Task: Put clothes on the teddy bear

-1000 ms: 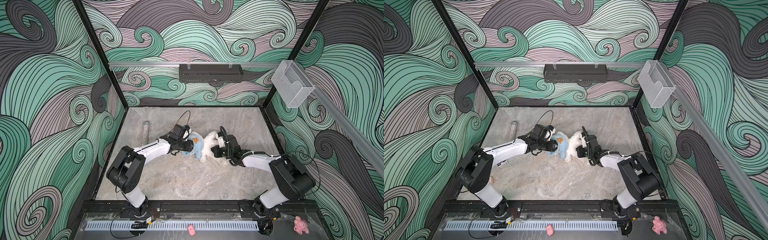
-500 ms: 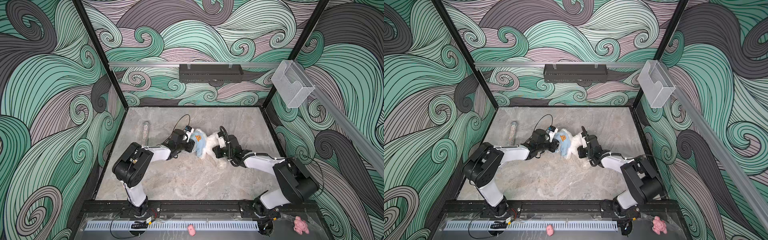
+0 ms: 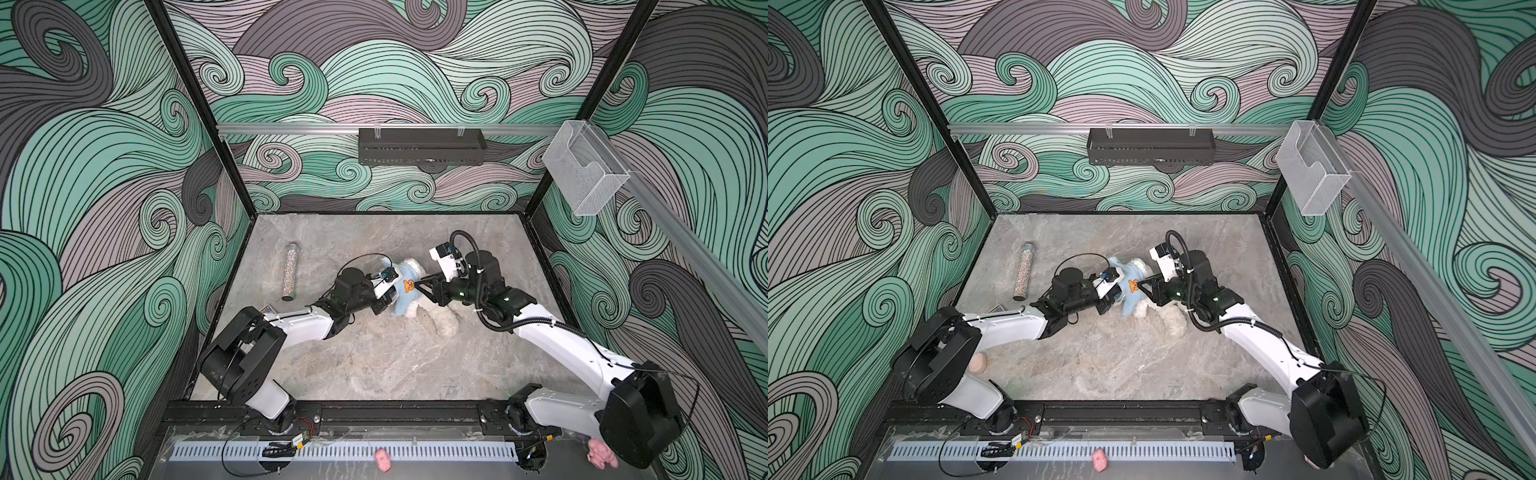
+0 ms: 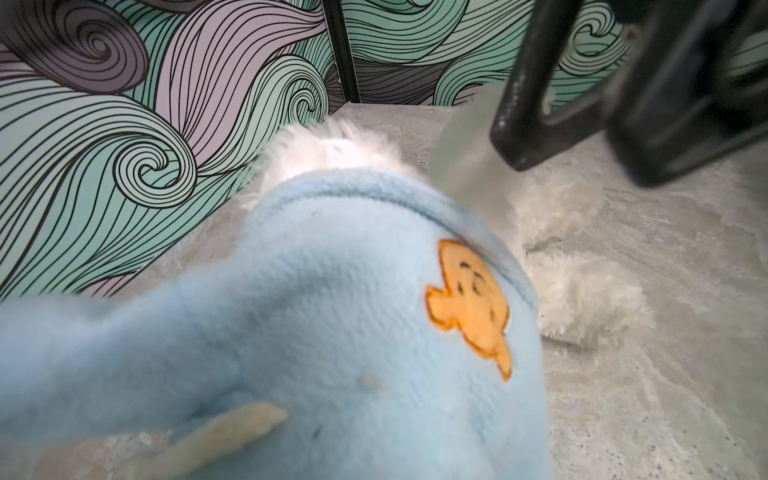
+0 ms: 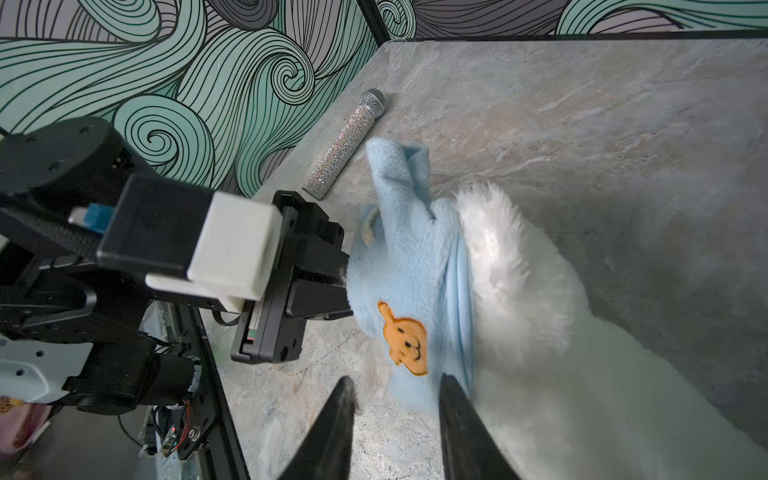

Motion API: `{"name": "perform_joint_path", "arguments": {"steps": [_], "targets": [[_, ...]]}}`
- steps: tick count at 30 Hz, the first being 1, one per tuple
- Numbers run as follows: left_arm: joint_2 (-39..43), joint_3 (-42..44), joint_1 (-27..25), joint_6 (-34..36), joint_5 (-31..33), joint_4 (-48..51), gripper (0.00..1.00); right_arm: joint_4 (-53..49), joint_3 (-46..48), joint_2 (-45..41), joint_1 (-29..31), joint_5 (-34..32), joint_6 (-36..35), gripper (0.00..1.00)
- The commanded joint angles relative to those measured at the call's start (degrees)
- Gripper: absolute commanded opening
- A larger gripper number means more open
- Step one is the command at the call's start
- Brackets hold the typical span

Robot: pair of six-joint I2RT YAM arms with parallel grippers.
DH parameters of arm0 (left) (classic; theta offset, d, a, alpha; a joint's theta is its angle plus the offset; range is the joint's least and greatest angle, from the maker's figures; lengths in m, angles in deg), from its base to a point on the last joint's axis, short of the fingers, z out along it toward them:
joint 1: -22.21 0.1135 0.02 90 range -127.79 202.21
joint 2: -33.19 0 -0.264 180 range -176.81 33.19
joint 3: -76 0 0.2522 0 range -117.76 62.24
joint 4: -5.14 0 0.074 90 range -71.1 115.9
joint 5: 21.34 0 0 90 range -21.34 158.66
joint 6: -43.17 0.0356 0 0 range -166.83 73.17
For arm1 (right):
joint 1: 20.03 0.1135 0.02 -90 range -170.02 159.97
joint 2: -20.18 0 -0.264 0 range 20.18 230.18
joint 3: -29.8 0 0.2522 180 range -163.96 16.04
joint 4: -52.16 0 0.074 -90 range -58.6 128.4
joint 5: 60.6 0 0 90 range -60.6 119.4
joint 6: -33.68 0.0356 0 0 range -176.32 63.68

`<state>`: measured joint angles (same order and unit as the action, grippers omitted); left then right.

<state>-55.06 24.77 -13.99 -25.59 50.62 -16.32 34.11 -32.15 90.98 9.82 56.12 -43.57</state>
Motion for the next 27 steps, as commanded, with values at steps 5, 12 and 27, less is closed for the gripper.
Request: {"name": "perform_joint_path", "arguments": {"steps": [5,12,27], "targets": [[0.96,-1.07,-1.89,6.24,2.94,-0.24,0.00,-9.15,-5.81,3.51,4.47,-14.35,-4.15,0.26],[1.36,-1.81,-2.55,7.51,3.28,1.99,0.00,-10.37,-8.99,6.15,7.70,-23.92,-7.41,0.23],[2.11,-2.67,-4.02,9.37,4.35,4.91,0.00,-11.20,-14.27,12.51,9.92,-29.29,-11.73,0.23]]}}
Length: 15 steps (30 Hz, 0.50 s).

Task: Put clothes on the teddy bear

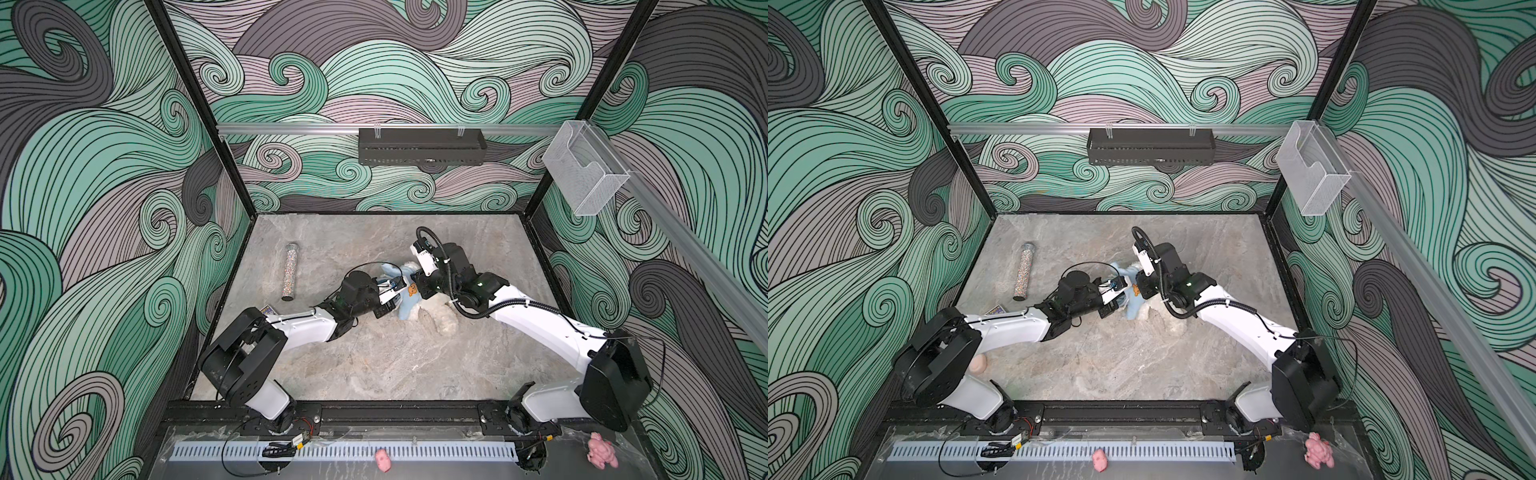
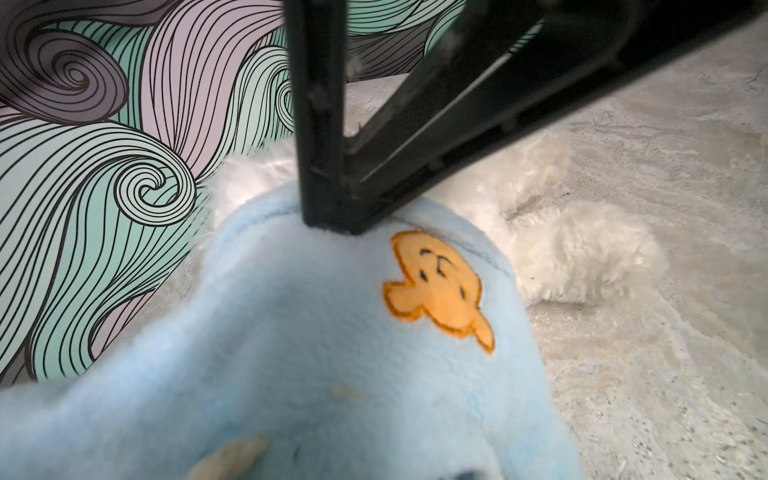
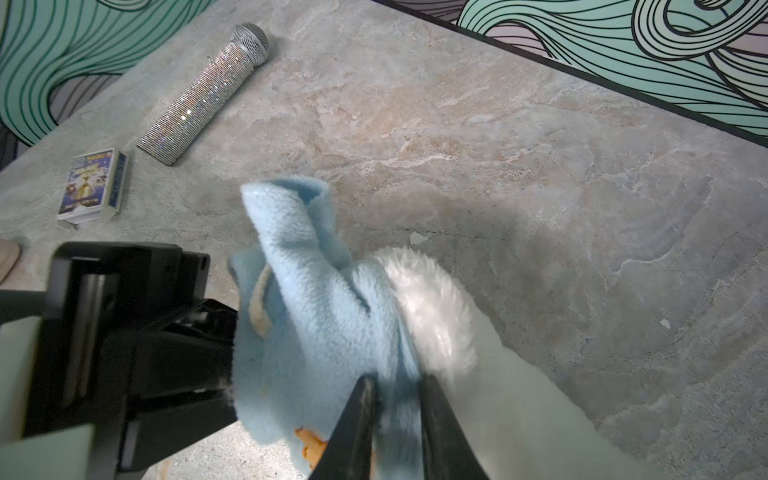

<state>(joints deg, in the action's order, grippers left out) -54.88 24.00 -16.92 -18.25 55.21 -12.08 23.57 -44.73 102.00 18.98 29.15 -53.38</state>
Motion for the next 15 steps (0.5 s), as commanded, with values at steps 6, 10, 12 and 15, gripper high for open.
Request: {"name": "perform_joint_path", "arguments": {"steps": [6,10,12,15], "targets": [[3.45,-0.56,-2.19,4.44,1.14,1.08,0.00,-1.40,-3.81,3.76,0.92,-11.59,-1.76,0.00],[4.39,2.05,-3.12,5.22,4.70,0.21,0.00,-0.63,-3.66,1.44,-1.17,-11.73,3.70,0.00],[5.06,4.40,-3.31,5.05,5.92,-1.06,0.00,0.59,-2.36,-0.45,-3.66,-8.66,8.26,0.00],[6.22,6.58,-4.34,5.61,7.80,-0.23,0.00,3.46,0.78,-3.41,-9.05,-2.34,15.82,0.00]]}}
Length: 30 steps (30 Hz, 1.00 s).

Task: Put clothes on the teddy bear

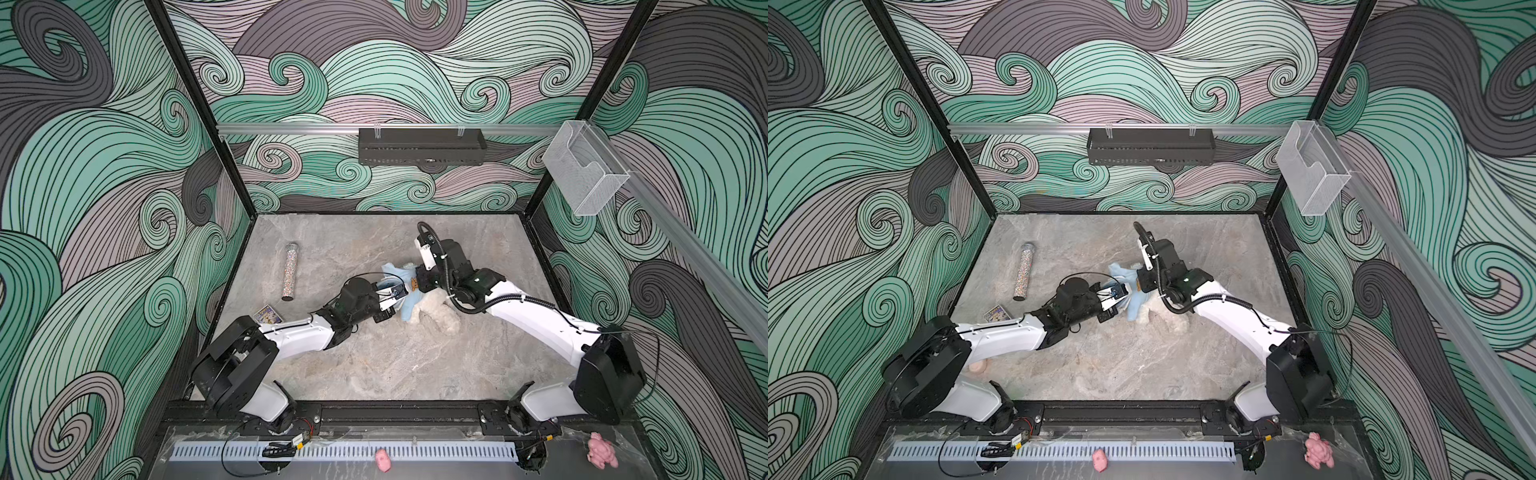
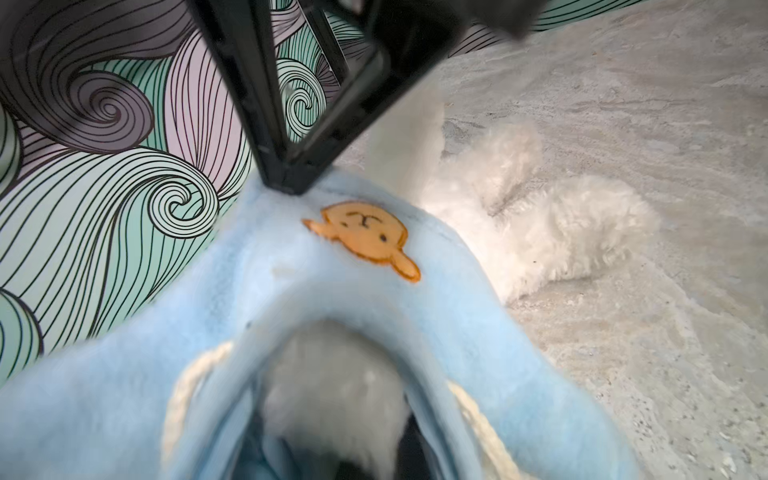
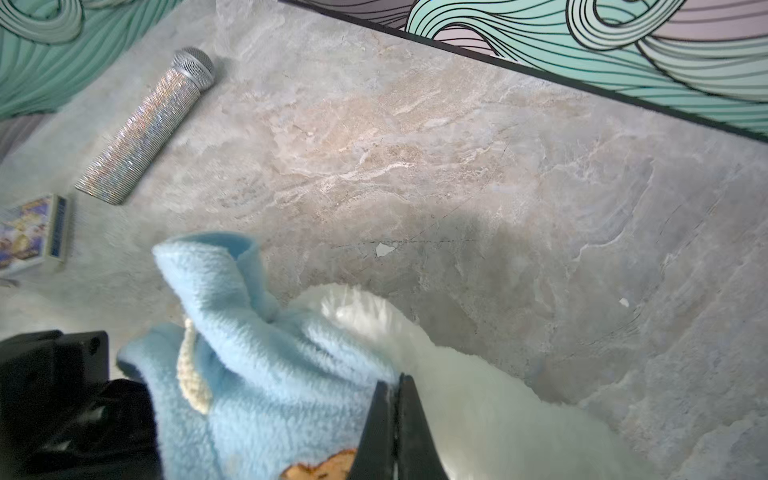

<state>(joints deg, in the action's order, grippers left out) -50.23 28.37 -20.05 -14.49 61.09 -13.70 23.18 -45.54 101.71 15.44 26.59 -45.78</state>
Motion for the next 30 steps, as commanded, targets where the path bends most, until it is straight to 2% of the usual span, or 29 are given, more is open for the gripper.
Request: {"name": "perform_joint_path", "arguments": {"steps": [1,7,10,12,15,17,20,22,24,25,27,30], "targets": [[1.59,2.93,-1.61,1.89,2.39,1.34,0.00,4.97,2.83,-3.72,-7.62,2.70,10.75,0.00],[8.03,5.96,-2.04,-5.21,5.91,-3.21,0.00,8.54,10.36,-3.35,-14.56,12.06,19.27,0.00],[9.85,7.95,-1.86,-11.40,9.68,-9.15,0.00,10.26,15.87,-4.23,-16.91,12.50,20.90,0.00],[11.05,9.35,-1.53,-17.19,14.38,-13.17,0.00,11.31,19.63,-4.63,-18.85,12.45,21.14,0.00],[12.50,10.39,-0.75,-24.01,21.08,-13.21,0.00,13.03,23.71,-4.81,-21.71,12.76,21.00,0.00],[13.22,10.13,-0.38,-26.78,23.21,-9.88,0.00,13.46,24.01,-4.23,-22.10,13.77,20.00,0.00],[13.77,8.79,-0.37,-29.95,23.04,-3.48,0.00,16.53,22.59,-2.66,-20.24,18.77,18.09,0.00],[14.07,6.79,-0.34,-33.47,23.08,2.46,0.00,17.14,19.56,-0.96,-18.08,24.73,14.39,0.00],[13.73,3.01,-0.11,-38.91,21.20,10.73,0.00,13.29,15.05,-0.57,-14.80,25.99,8.60,0.00],[13.20,0.83,-0.05,-42.27,20.72,15.25,0.00,10.06,12.54,-0.86,-13.15,24.31,5.74,0.03],[12.21,-3.25,0.12,-50.73,19.00,23.83,0.00,4.29,8.40,-2.66,-8.81,17.57,-1.12,0.19],[11.46,-6.39,2.40,-64.83,12.85,31.59,0.00,2.91,7.98,-6.04,-2.88,10.29,-7.31,0.34]]}}
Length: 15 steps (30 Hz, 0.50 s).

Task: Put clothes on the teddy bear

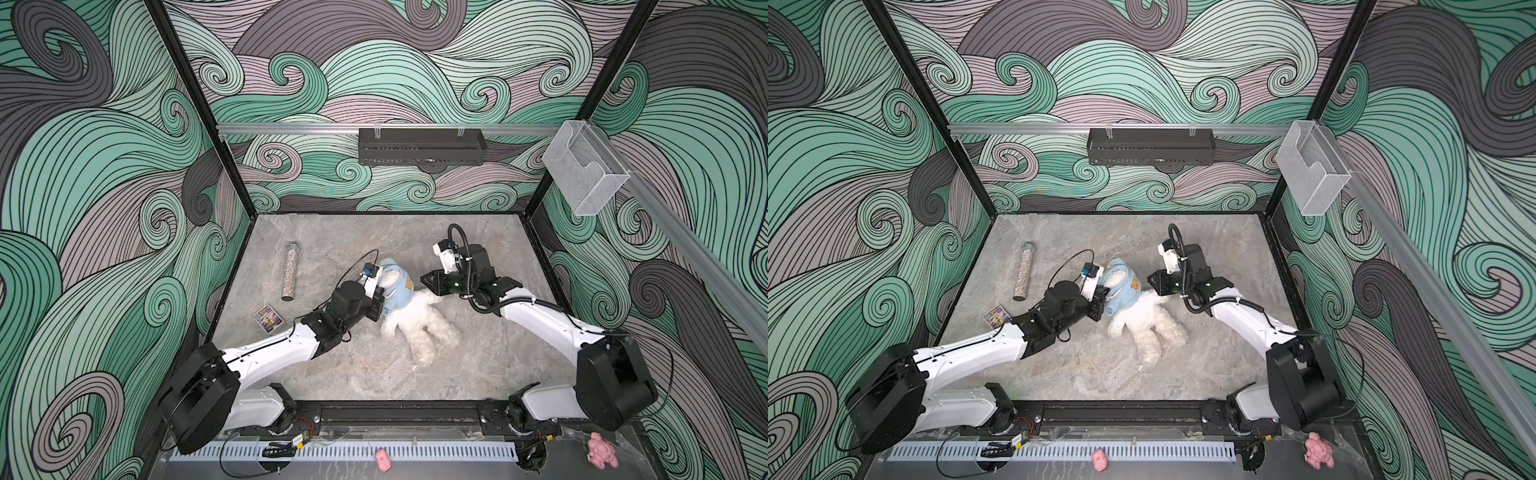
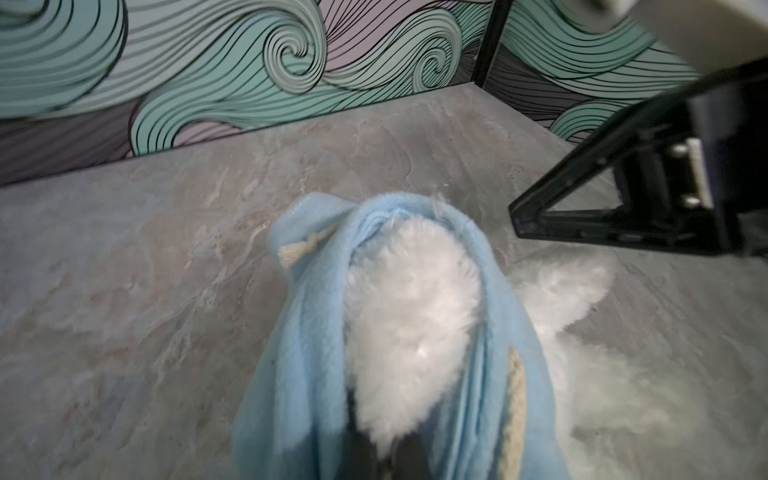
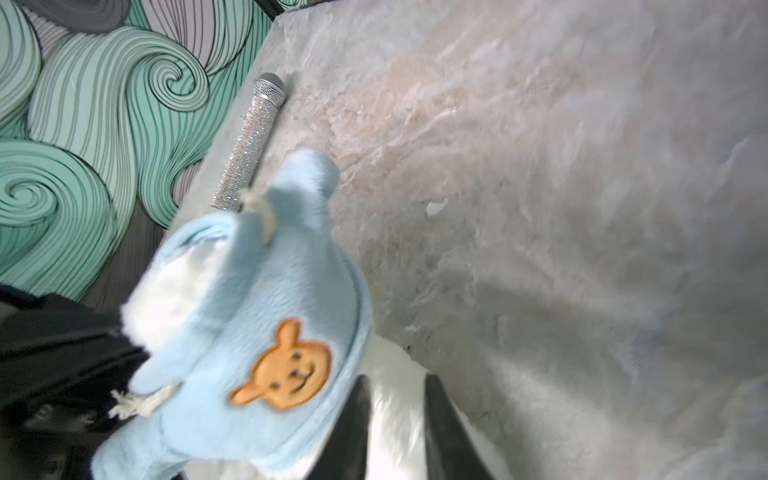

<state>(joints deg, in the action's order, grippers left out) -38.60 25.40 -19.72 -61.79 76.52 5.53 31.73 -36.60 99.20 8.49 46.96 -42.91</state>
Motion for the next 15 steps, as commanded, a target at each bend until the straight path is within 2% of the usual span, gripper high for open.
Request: {"name": "perform_joint_path", "arguments": {"steps": [1,4,7,10,15], "targets": [[-0.41,-3.87,3.44,-22.24,-5.41,13.65,0.00,-4.83,0.04,-4.66,5.37,-11.03,-10.82,0.36],[-1.64,-3.92,8.69,-35.02,-18.37,13.08,0.00,0.55,5.28,-7.86,9.43,-11.14,-11.71,0.43],[-3.04,-4.77,12.62,-43.61,-28.37,12.76,0.00,7.49,10.75,-9.74,13.14,-6.94,-10.37,0.43],[-3.10,-4.46,14.30,-49.67,-33.08,10.70,0.00,13.81,14.49,-9.51,17.86,-4.86,-6.46,0.41],[-2.67,-4.34,14.69,-54.03,-35.84,10.20,0.00,23.04,17.71,-4.50,23.50,-8.05,2.55,0.35]]}}
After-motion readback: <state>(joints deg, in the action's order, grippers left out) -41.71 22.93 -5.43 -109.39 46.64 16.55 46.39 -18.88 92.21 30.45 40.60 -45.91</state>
